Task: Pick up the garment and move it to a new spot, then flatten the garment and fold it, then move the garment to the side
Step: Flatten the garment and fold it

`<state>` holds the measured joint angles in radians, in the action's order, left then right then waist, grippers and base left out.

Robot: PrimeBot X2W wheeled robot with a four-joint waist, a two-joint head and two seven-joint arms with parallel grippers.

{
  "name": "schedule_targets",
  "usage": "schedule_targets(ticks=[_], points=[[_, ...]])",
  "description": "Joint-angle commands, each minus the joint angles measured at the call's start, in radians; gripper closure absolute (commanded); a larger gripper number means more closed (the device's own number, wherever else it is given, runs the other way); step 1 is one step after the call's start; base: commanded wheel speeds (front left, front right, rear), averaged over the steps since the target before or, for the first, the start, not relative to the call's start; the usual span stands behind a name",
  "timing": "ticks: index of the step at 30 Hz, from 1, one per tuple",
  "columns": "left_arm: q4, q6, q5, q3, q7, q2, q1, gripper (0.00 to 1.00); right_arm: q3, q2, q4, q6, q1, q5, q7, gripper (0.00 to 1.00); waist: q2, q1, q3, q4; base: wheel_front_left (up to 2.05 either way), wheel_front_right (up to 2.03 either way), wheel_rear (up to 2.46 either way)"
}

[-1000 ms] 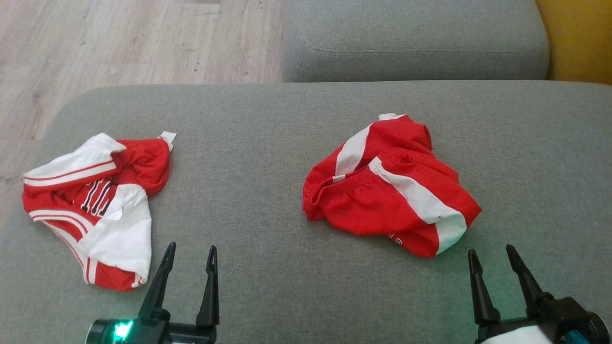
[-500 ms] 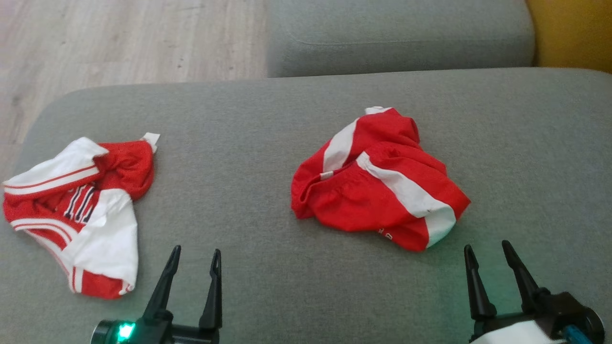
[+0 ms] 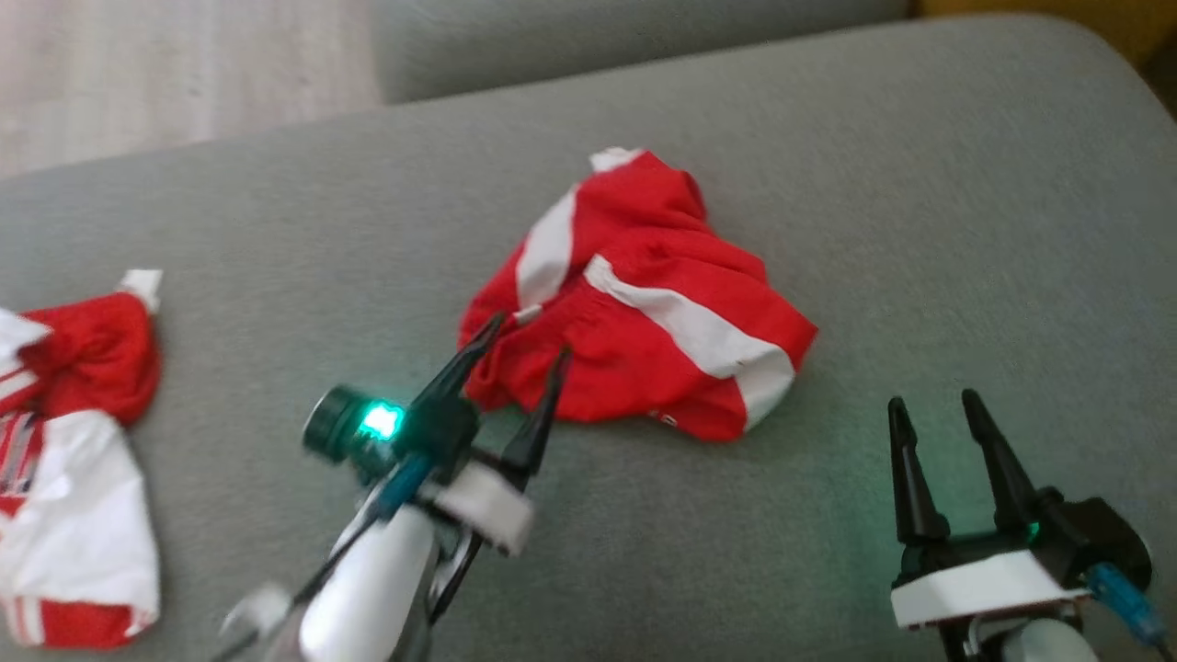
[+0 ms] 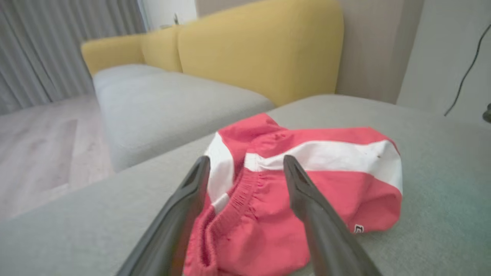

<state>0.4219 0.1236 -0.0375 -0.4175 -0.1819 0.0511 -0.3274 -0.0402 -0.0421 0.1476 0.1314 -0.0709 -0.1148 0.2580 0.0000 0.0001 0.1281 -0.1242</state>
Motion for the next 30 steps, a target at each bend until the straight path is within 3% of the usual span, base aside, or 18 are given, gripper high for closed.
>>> schedule_targets(ticks=[1, 9, 18, 30], points=[[0.004, 0.002, -0.006, 0.008, 0.025, 0.001, -0.067, 0.0, -0.021, -0.008, -0.034, -0.001, 0.033, -0.003, 0.004, 0.0, 0.0, -0.0001, 0.055, -0.052, 0.0, 0.0, 0.0], [0.226, 0.003, 0.009, -0.02, 0.159, 0.009, -0.297, 0.0, -0.019, -0.008, -0.04, -0.001, 0.072, -0.005, 0.004, 0.0, 0.0, -0.0001, 0.141, -0.115, 0.0, 0.0, 0.0], [0.377, 0.007, -0.149, -0.141, 0.196, 0.004, -0.434, 0.0, -0.04, -0.008, -0.035, -0.001, 0.093, 0.013, 0.004, 0.0, 0.0, -0.0001, 0.175, -0.134, 0.0, 0.0, 0.0], [0.313, 0.007, -0.338, -0.443, 0.109, 0.034, -0.478, 0.0, -0.027, -0.008, -0.011, -0.001, 0.098, 0.011, 0.004, 0.0, 0.0, -0.0001, 0.163, -0.123, 0.0, 0.0, 0.0]])
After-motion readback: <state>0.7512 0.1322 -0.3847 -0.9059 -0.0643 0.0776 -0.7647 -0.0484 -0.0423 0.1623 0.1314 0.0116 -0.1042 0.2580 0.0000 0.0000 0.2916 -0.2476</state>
